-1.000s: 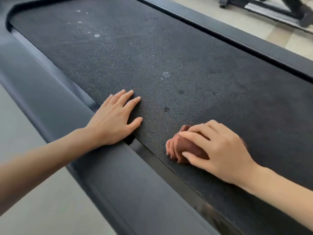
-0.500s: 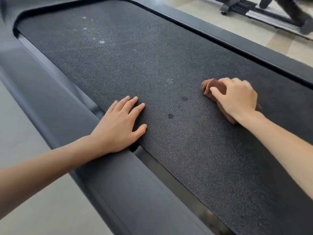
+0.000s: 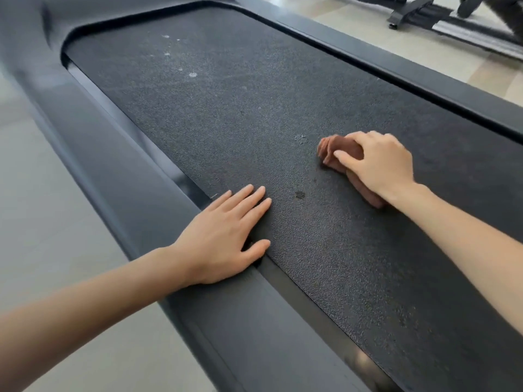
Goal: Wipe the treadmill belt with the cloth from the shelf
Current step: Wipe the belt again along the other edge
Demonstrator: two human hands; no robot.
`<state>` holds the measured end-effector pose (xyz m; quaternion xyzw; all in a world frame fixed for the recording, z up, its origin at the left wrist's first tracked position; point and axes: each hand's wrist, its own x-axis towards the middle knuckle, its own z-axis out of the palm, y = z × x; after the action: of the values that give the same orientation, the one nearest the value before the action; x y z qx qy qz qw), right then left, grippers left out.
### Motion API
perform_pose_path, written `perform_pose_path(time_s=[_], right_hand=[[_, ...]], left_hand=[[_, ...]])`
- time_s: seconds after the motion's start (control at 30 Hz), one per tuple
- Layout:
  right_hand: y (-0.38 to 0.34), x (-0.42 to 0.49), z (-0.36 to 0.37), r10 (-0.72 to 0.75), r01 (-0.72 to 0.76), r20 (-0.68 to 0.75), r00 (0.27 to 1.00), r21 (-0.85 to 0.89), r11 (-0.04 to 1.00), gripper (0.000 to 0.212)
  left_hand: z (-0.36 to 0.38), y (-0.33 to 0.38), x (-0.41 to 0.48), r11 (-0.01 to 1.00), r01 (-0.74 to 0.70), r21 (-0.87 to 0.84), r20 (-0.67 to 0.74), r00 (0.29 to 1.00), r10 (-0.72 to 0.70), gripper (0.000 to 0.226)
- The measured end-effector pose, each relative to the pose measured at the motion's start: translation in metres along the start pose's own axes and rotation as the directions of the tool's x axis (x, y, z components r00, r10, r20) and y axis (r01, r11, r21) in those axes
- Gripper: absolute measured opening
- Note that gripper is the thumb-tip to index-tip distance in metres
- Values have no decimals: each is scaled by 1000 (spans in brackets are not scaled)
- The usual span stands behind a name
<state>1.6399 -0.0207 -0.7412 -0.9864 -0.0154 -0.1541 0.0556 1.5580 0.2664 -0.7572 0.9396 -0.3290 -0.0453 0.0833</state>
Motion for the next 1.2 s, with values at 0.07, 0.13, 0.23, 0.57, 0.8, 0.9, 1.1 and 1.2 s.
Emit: perform_pose_path(time_s=[0.07,0.13,0.23,0.57,0.8,0.9,1.1,1.2], right_hand=[[-12,3,6,-42,41,-29,999,-33,999,41],[-23,-7,9,-151,149,-71,986,-33,988,39],[-32,-36,2,-247,250,-112,963,13,968,43],[-8,-99,-25,-531,535,-67,845,115,837,43],[-20,-25,2,-186,186,-3,983,28,982,43],[-38,-70,-9,-306,314,-95,947,78,946,44],[-45,-146,-29,-531,539,-96,842,178,823,39],[-52,-124,-23,-499,508,-93,861,201,838,38]], left_hand=[[0,2,-8,1000,-21,-17,-5,1000,21,82],[1,5,-14,999,-42,-16,-14,999,42,79],[1,9,-19,998,-54,-19,-29,998,53,74],[-5,-7,3,990,142,-16,-78,987,-143,88],[-14,-13,11,989,93,118,-37,995,-90,79],[-22,-21,18,984,65,168,1,998,-67,75],[-17,-46,42,989,29,147,-27,999,-25,74],[-16,-67,55,995,28,101,-43,999,-24,73]])
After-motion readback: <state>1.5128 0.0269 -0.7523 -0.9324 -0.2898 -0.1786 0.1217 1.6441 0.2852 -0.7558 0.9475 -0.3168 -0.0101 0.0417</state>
